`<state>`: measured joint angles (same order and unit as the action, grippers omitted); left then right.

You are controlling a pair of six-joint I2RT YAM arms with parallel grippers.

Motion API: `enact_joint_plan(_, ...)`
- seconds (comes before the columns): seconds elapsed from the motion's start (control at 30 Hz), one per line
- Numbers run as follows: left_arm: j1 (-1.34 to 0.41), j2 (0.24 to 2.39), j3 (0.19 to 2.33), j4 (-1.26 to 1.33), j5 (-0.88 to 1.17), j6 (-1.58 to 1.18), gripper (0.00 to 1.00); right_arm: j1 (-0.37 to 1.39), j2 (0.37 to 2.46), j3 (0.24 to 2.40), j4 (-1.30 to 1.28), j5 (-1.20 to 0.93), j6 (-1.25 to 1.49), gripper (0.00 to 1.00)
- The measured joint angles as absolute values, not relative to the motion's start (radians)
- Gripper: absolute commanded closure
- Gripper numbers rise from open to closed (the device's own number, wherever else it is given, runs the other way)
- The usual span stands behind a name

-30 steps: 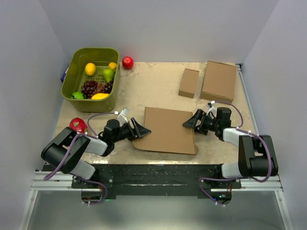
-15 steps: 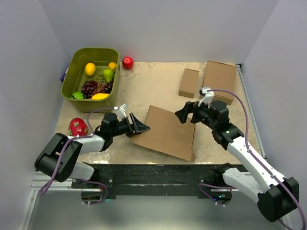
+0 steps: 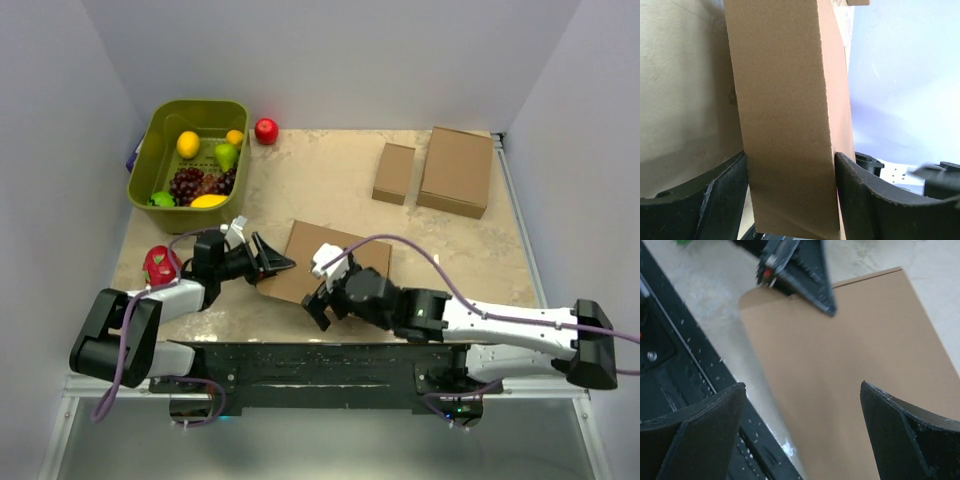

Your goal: Fold the paper box

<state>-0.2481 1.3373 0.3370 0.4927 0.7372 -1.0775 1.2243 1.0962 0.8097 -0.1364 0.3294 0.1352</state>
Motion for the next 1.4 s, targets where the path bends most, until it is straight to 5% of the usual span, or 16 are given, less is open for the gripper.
enact_joint_plan(0.27, -0.166, 1.309, 0.337, 0.411, 0.803, -1.045, 0.9, 1.481, 1.231, 0.81, -0.091, 0.591, 0.055, 0.01)
enact_joint_plan(0.97, -0.072, 1.26, 0.357, 0.239, 0.897, -0.931, 0.92, 1.543, 1.649, 0.836, 0.056, 1.042, -0.129, 0.04)
enact_joint_plan(1.13, -0.067, 1.26, 0.365, 0.227, 0.898, -0.919, 0.93, 1.544, 1.709, 0.831, 0.135, 1.11, -0.176, 0.16)
enact_joint_plan(1.4, -0.066, 1.26, 0.365, 0.216, 0.904, -0.887, 0.93, 1.511, 1.763, 0.822, 0.201, 1.168, -0.233, 0.54)
